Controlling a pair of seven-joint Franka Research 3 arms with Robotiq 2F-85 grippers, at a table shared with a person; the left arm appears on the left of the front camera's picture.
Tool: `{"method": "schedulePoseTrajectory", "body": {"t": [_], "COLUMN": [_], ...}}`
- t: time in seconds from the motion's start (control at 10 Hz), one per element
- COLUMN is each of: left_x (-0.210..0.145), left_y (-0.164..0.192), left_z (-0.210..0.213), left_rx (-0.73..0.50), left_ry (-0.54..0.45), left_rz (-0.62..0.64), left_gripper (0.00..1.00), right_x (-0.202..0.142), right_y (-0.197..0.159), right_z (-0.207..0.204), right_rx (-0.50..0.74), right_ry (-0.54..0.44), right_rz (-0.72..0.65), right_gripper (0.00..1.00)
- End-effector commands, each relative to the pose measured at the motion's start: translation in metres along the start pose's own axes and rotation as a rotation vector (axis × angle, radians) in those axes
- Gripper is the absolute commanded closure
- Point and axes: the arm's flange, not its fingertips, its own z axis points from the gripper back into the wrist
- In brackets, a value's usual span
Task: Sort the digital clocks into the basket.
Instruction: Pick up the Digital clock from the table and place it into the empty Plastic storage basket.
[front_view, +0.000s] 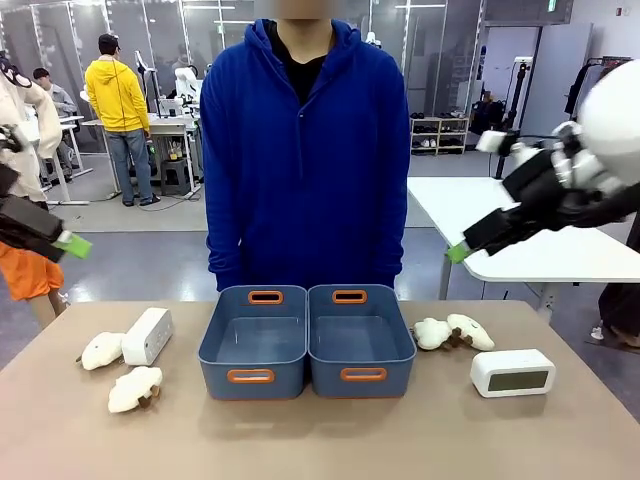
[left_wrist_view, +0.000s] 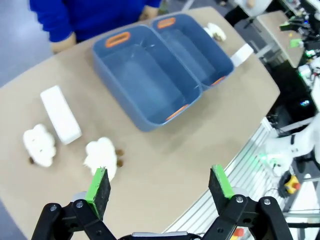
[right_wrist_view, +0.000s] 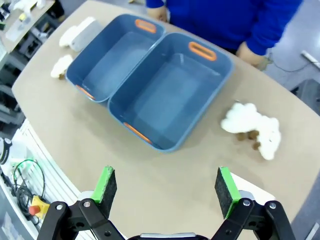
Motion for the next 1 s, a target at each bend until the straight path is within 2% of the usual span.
{"method": "schedulePoseTrajectory", "body": {"t": [0.0,0.1,0.5,0.8,0.9], "left_x": [-0.027,-0.043,-0.066,-0.082,-0.083], "left_y": [-0.013,-0.017,0.002,0.018,0.020], "left_z": [0.029,0.054,0.070,0.089,0.088], "left_rx": [0.076,0.112,0.182,0.250,0.266], "left_ry": [-0.012,-0.038,-0.132,-0.194,-0.213], "left_rz": [-0.031,-0.004,0.072,0.222,0.226], "left_gripper": [0.00,0.00,0.00,0.00,0.00], "right_x": [-0.033,-0.052,-0.090,-0.108,-0.108], "right_y": [-0.003,-0.010,-0.053,-0.060,-0.059], "right_z": [0.034,0.051,0.075,0.083,0.082], "right_rx": [-0.054,-0.064,-0.093,-0.087,-0.084], "right_ry": [-0.034,-0.058,-0.156,-0.199,-0.218], "right_rz": [0.002,-0.061,-0.177,-0.238,-0.242], "right_gripper": [0.00,0.00,0.00,0.00,0.00]}}
